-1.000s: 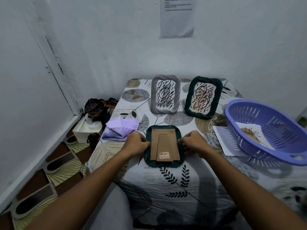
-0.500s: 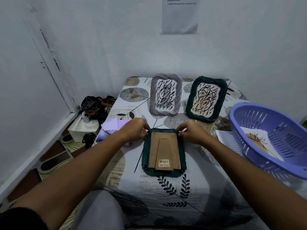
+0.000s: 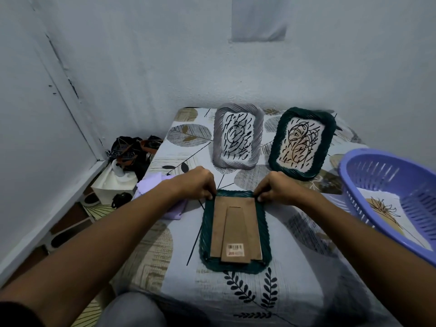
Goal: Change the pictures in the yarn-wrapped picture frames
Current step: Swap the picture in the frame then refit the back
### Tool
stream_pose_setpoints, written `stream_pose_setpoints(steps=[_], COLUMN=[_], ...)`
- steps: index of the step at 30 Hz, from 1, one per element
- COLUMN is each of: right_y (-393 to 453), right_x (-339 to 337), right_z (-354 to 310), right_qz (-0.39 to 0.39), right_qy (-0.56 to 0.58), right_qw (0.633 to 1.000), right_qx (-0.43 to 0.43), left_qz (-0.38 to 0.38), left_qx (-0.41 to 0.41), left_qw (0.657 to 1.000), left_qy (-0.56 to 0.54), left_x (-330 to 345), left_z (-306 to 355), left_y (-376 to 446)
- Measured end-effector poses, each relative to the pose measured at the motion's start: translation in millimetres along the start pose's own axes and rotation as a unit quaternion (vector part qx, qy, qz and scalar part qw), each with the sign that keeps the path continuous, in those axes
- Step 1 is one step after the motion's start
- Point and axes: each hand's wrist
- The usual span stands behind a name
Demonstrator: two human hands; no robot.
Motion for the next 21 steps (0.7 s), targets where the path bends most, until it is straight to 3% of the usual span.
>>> stream_pose_setpoints(steps=[9,14,21], right_y=[2,3,3], right_x=[-1,-1,-1], right_z=[4,6,6], right_qz=[-0.003,-0.006,-0.009], right_qy=[0.009,0.017,0.020], right_qw=[1.000,0.999,0.999], right_qx=[-0.023,-0.026,-0.027], left_qz=[-0.008,-0.035,-0.046], left_qx=[0.014,0.021,0.115], left_qw=[0.998,0.998,0.992], left_qy=[-0.065,-0.044,0.030], left_x=[3,0,-5], left_z=[-15,-17,-18], left_y=[4,10,9])
Point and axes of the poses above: each hand's wrist, its own y-axis towards the middle knuckle, its own x-axis out of the palm, z = x × y, and after that the axes turned 1 degree about x, right-handed
